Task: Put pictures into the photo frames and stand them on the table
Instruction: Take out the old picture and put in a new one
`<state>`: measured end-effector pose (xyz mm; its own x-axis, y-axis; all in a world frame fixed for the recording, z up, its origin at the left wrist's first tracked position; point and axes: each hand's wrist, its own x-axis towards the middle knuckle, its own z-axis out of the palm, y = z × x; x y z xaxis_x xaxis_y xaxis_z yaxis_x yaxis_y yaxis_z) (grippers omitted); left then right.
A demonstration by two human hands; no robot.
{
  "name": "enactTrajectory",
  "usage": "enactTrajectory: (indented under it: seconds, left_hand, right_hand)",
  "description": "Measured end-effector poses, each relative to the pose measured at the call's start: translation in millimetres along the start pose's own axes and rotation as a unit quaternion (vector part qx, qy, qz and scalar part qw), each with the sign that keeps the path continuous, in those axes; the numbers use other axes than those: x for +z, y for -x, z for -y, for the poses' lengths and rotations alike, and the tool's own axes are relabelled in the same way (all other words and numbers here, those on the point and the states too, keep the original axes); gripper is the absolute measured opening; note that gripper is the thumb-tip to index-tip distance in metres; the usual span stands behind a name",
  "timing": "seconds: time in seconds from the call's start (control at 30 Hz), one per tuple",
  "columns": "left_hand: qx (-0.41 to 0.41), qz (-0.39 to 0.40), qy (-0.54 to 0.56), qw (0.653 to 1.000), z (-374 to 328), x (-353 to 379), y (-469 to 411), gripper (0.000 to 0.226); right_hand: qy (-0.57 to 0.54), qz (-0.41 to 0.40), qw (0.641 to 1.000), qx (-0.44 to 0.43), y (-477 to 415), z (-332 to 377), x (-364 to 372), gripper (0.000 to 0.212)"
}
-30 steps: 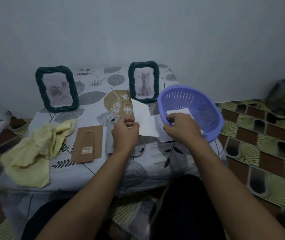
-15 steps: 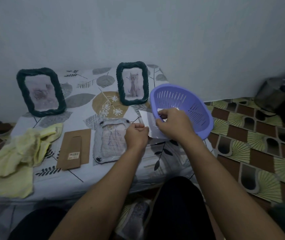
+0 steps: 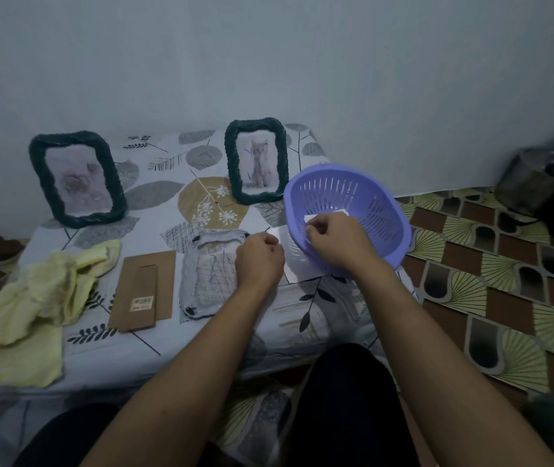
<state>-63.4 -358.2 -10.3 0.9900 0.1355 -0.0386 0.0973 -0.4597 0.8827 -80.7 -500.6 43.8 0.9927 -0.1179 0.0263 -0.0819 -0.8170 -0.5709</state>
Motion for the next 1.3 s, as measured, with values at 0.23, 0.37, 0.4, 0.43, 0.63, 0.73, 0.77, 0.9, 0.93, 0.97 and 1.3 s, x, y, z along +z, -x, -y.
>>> enactTrajectory:
  seconds: [0.23,0.37,0.4,0.43,0.63,0.73,0.77,0.9,0.93,0.97,1.3]
  left_hand:
    - [-0.007,0.047,0.109,0.993,-24,-4,3,0.029]
    - [-0.009,0.057,0.083,0.995,-26,1,0,0.027]
    - [-0.007,0.056,0.084,0.995,-27,1,0,0.025]
    - [-0.006,0.054,0.086,0.995,-27,1,0,0.024]
    - [-0.011,0.051,0.096,0.994,-24,1,-1,0.027]
    - [-0.012,0.054,0.104,0.993,-24,1,0,0.028]
    - [-0.012,0.054,0.105,0.993,-25,1,1,0.028]
    - [-0.015,0.053,0.109,0.993,-25,2,0,0.029]
    - [-0.016,0.052,0.111,0.992,-25,2,1,0.029]
    - [-0.017,0.05,0.114,0.992,-26,2,1,0.029]
    - [-0.016,0.04,0.103,0.994,-25,1,2,0.035]
  right_hand:
    - [0.132,0.099,0.984,0.067,-36,-17,-9,0.033]
    - [0.214,0.16,0.961,0.072,-43,-14,-3,0.024]
    - [0.22,0.171,0.957,0.077,-44,-13,-1,0.024]
    - [0.229,0.181,0.953,0.08,-44,-14,2,0.022]
    - [0.248,0.156,0.954,0.057,-46,-21,14,0.024]
    - [0.24,0.132,0.96,0.057,-45,-19,10,0.009]
    - [0.239,0.12,0.962,0.058,-44,-18,8,0.008]
    - [0.216,0.081,0.97,0.074,-43,-21,6,0.015]
    - [0.209,0.076,0.972,0.075,-44,-21,7,0.018]
    - [0.204,0.072,0.973,0.075,-44,-22,6,0.023]
    - [0.126,-0.041,0.99,0.047,-38,-11,-11,0.025]
